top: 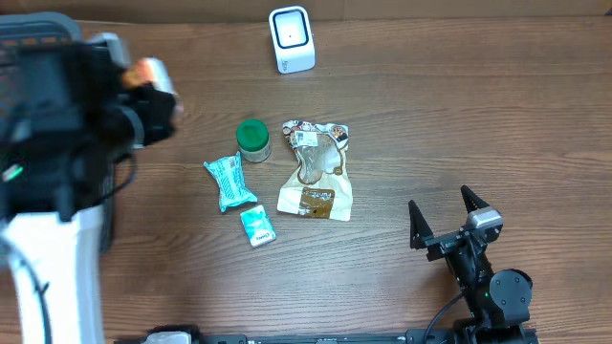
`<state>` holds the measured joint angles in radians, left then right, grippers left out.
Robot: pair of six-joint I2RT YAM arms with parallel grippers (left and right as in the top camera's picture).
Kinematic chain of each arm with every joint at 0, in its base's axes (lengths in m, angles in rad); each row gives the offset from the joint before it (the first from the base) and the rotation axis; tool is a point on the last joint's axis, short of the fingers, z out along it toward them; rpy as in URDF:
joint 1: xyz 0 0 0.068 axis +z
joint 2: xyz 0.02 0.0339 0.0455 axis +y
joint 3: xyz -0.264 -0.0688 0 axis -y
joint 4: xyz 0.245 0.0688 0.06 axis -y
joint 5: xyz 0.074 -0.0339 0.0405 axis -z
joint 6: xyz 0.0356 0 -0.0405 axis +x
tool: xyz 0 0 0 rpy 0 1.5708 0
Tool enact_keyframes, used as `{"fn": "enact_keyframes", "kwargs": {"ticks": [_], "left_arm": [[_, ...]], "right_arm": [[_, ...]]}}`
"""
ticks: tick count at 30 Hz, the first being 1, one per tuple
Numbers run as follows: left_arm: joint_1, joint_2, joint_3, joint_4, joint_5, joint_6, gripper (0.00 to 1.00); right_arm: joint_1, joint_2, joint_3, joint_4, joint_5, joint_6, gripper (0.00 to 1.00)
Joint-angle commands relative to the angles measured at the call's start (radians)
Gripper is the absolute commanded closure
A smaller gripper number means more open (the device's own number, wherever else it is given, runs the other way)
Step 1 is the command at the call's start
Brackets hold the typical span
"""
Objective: Scan the item barcode
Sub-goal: 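Carry the orange packet toward the scanner and release it on the table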
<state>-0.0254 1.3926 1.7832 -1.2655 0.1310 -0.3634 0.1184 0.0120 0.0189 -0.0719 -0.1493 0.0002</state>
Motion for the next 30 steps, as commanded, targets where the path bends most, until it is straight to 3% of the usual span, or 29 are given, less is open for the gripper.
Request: {"fn": "enact_keyframes", "kwargs": {"ticks": [1, 9, 17, 19, 22, 24, 30], "left_arm": [[-0.092, 0.097, -0.081, -0.005, -0.141, 0.019, 0.96], [-0.226, 0.335, -0.226, 0.030, -0.133, -0.052, 0.96], [-0.305, 0.470, -0.233, 0.044, -0.130, -0.064, 0.94], [-0.312, 0.473, -0.233, 0.044, -0.131, -0.064, 0.84], [-0.314, 0.472, -0.233, 0.043, -0.131, -0.064, 0.44], [-0.314, 0.472, -0.233, 0.042, -0.131, -0.068, 0.29], [-0.313, 0.455, -0.198, 0.026, -0.130, -0.083, 0.28]], "right_arm": [[-0.004, -0.009, -0.011, 0.004, 0.002, -0.002, 0.00], [-0.004, -0.009, -0.011, 0.004, 0.002, -0.002, 0.00], [-0.004, -0.009, -0.011, 0.004, 0.001, -0.002, 0.00], [-0.004, -0.009, -0.011, 0.004, 0.002, -0.002, 0.00], [-0.004, -0.009, -0.011, 0.004, 0.002, -0.002, 0.00], [-0.004, -0.009, -0.011, 0.004, 0.002, -0.002, 0.00], [-0.004, -0.009, -0.011, 0.004, 0.002, -0.002, 0.00]]}}
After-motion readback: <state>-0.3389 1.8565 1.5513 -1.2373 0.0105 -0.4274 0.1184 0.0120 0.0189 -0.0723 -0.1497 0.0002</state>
